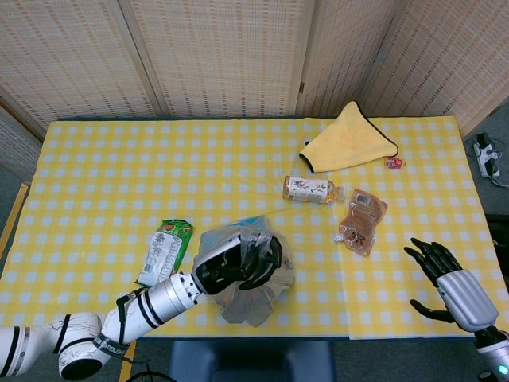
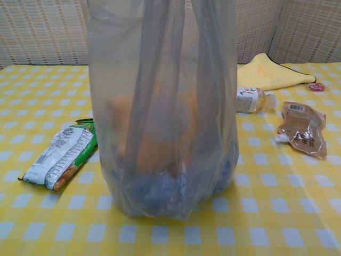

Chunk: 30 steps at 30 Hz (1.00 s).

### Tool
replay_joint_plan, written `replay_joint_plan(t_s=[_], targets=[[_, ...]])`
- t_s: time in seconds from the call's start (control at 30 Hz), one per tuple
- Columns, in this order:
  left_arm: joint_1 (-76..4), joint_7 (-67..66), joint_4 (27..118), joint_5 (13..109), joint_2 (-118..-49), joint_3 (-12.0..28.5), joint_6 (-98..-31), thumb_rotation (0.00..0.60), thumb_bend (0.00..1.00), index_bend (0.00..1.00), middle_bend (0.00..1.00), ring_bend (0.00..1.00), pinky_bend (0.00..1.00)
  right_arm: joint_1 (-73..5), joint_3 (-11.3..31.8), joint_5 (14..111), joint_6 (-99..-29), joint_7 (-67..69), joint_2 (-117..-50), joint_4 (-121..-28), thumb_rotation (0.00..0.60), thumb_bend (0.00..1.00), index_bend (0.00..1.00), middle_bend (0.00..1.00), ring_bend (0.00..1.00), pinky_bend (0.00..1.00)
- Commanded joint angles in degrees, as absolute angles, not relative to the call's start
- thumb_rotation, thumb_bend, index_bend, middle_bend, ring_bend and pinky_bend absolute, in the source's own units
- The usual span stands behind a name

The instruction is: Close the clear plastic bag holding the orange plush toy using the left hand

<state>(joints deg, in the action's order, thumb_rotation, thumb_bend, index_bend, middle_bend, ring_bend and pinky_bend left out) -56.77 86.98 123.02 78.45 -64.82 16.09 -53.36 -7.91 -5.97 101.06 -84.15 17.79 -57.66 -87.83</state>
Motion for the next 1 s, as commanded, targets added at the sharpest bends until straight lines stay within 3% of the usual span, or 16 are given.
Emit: replay_joint_plan(t_s=[0.03, 0.27, 0.5, 0.6, 0.77, 1.0], targets=[[-55.5, 86.6, 123.7, 77.4, -64.4, 17.1, -54.1, 0.600, 1.00, 0.56, 0.84, 0.83, 0.95, -8.1, -6.0, 101.2, -84.0, 17.7, -57.7, -88.0, 0.600, 0.27, 0.00, 0.00, 0.00, 0.00], [-53.7, 89.3, 125.0, 74.7, -58.4, 22.9, -53.8, 0.600, 1.00, 0.56, 0.84, 0.83, 0.96, -8.3, -6.1, 101.7, -84.0, 17.4, -57.7, -88.3, 0.600, 0.27, 0.00, 0.00, 0.00, 0.00], [-60.2, 91.9, 121.0, 58.5, -46.0, 38.2, -43.6, 0.600, 1.00, 0.56, 0.84, 0.83, 0.96, -7.2, -6.1, 101.1, -85.7, 18.1, -57.6, -87.9, 0.600, 0.27, 0.00, 0.00, 0.00, 0.00], [-63.3, 89.0, 118.9, 53.4, -42.8, 42.3, -39.8, 0.600, 1.00, 0.56, 0.84, 0.83, 0.96, -6.5, -6.1, 101.1, -87.0, 18.7, -57.3, -87.7, 0.600, 0.27, 0.00, 0.00, 0.00, 0.00], [-66.1, 85.1, 117.7, 46.5, -41.1, 44.8, -35.8, 0.600, 1.00, 0.57, 0.84, 0.83, 0.97, -5.9, -5.9, 101.2, -88.6, 20.0, -57.1, -87.0, 0.600, 0.27, 0.00, 0.00, 0.00, 0.00], [-67.3, 80.1, 117.0, 44.1, -45.8, 44.8, -35.1, 0.600, 1.00, 0.57, 0.84, 0.83, 0.97, -5.7, -6.0, 101.5, -89.3, 21.5, -56.8, -86.2, 0.600, 0.27, 0.00, 0.00, 0.00, 0.00]])
